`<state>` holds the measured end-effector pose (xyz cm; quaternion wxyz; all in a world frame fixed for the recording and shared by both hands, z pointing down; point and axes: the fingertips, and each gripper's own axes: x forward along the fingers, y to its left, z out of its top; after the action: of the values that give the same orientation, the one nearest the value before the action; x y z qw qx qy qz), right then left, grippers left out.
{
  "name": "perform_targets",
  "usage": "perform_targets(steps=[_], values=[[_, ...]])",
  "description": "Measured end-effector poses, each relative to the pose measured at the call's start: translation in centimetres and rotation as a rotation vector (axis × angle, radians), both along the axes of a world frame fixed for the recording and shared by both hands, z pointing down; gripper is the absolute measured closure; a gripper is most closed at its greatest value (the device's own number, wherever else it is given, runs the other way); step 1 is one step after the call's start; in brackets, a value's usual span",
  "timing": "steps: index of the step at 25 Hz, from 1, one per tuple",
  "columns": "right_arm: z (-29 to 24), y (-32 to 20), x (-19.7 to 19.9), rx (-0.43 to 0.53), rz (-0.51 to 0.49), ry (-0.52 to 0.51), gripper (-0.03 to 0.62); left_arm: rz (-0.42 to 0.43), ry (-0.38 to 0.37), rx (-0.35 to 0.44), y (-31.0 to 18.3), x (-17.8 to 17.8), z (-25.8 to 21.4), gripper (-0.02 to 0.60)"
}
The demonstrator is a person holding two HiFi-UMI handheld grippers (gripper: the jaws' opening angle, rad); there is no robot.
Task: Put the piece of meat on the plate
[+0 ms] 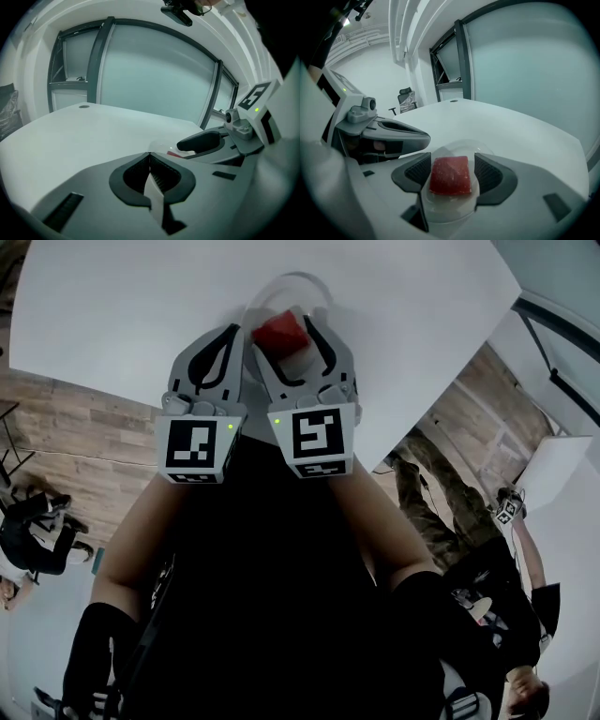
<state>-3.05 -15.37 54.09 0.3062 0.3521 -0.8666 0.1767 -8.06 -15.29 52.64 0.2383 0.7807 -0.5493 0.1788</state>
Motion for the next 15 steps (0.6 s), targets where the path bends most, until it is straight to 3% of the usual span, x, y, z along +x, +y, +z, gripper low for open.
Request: perform_targets(steps=[6, 7, 15], values=[[-3.2, 0.6, 0.2, 0.068, 0.024, -0.033, 0.306, 0.026, 0.003, 0.07, 0.3, 0.4, -3.0, 0.577], [-3.9, 0.5, 0.3, 0.09, 0.036, -0.04, 0.357, 0.035, 0.002, 0.09, 0.3, 0.6, -3.6, 0.577], [-10.7, 2.0, 0.7, 0.27, 0.119, -0.094, 0.548, 0.099, 0.015, 0.235, 2.5, 1.6, -9.6, 0.577]])
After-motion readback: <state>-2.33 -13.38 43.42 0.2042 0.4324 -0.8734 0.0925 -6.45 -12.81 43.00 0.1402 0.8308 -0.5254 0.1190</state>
